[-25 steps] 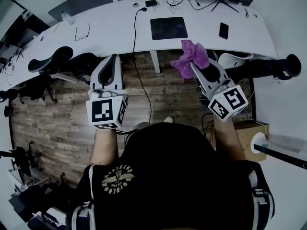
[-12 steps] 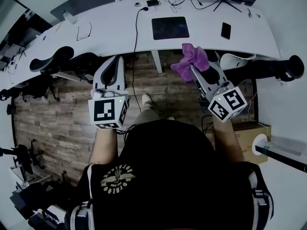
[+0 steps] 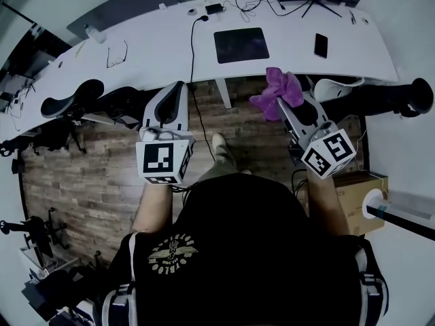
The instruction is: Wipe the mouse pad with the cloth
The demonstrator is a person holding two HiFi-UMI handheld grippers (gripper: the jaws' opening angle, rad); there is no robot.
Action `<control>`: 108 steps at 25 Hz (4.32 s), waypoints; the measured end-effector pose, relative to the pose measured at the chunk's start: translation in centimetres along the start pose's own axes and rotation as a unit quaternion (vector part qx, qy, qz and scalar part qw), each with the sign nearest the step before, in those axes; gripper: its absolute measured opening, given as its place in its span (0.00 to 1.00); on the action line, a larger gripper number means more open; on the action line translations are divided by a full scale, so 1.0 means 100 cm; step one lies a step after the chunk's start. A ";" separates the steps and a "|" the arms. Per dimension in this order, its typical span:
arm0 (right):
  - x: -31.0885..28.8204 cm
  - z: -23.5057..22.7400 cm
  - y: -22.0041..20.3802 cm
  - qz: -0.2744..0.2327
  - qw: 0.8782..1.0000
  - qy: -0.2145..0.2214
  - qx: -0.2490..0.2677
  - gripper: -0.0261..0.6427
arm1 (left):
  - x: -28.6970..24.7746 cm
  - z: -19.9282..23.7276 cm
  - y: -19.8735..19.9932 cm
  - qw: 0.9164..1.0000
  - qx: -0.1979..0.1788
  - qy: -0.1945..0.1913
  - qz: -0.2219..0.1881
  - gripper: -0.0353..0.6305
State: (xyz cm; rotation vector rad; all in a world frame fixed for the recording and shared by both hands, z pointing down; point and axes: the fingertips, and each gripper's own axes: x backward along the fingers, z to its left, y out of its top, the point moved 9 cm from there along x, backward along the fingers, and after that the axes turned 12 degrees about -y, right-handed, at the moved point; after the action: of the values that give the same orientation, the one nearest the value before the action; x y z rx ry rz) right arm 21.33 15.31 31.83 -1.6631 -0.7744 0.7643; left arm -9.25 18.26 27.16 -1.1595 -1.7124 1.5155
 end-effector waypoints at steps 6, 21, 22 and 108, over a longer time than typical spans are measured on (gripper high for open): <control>-0.028 -0.011 -0.009 0.014 1.000 -0.008 -0.005 0.20 | -0.025 0.015 -0.014 1.000 0.018 -0.014 0.004 0.06; -0.140 -0.027 0.004 0.030 1.000 0.001 -0.006 0.20 | -0.101 0.106 -0.030 0.999 0.032 -0.020 0.016 0.06; -0.147 -0.028 0.006 0.032 0.999 0.001 -0.006 0.20 | -0.105 0.111 -0.031 0.999 0.032 -0.020 0.016 0.06; -0.516 -0.243 -0.267 0.417 0.906 -0.067 -0.038 0.20 | -0.307 0.257 -0.188 0.975 0.143 0.019 0.171 0.06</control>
State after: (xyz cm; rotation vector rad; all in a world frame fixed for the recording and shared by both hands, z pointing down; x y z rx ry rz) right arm 8.28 -34.82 67.63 -2.0341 -0.1381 1.4626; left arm -21.41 -20.69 44.27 -1.3639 -1.2574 1.8581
